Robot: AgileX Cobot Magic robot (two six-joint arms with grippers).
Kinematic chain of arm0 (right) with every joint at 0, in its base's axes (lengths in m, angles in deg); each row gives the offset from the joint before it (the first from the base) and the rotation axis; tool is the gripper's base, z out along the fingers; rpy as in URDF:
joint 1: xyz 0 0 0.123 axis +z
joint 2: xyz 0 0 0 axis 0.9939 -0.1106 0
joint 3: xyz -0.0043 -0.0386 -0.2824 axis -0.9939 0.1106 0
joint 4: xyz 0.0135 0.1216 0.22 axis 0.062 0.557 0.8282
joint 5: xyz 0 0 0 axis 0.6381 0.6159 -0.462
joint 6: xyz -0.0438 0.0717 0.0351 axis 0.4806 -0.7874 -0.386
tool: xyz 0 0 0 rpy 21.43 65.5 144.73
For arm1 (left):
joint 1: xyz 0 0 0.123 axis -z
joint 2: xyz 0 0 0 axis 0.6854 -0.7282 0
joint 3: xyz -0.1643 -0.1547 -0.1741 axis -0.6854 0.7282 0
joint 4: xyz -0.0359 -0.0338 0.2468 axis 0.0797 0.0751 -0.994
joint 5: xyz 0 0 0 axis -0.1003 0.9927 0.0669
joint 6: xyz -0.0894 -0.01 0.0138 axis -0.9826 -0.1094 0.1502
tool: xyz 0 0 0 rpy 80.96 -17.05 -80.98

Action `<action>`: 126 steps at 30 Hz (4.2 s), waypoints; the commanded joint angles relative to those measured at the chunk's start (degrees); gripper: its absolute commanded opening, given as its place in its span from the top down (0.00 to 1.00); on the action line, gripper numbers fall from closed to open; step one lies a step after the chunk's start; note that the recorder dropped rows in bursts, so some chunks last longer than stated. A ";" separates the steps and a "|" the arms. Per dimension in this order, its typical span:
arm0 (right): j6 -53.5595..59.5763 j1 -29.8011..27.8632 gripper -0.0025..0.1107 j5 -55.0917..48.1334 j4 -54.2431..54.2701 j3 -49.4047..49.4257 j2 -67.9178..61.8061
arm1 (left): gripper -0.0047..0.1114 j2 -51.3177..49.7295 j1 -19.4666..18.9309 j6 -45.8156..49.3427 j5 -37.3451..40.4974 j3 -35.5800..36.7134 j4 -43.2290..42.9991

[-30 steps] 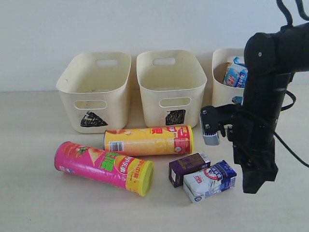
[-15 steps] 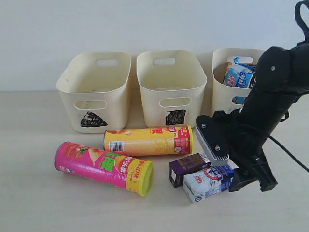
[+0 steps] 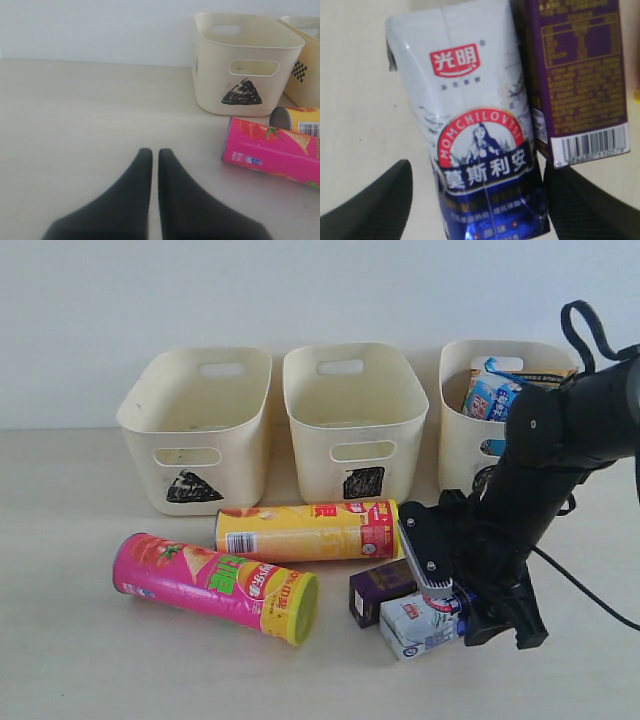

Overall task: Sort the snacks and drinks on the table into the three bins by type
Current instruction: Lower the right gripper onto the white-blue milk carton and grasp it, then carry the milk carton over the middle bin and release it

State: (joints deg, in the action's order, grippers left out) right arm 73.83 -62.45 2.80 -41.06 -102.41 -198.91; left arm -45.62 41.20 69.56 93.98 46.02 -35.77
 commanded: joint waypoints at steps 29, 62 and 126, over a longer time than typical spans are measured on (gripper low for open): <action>-7.54 0.01 0.98 -11.36 -10.58 0.20 14.67 | 0.93 0.19 -0.05 0.38 -0.06 -0.16 -0.21; -48.13 0.01 0.98 17.11 5.40 -32.08 -3.75 | 0.93 0.19 -0.05 0.38 -0.06 -0.16 -0.21; -46.02 0.01 0.39 -29.52 -3.91 -35.68 0.12 | 0.93 0.19 -0.05 0.38 -0.06 -0.16 -0.21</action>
State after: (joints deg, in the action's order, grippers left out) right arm 25.00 -62.45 -26.22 -44.76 -141.28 -200.78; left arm -45.62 41.20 69.56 93.98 46.02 -35.77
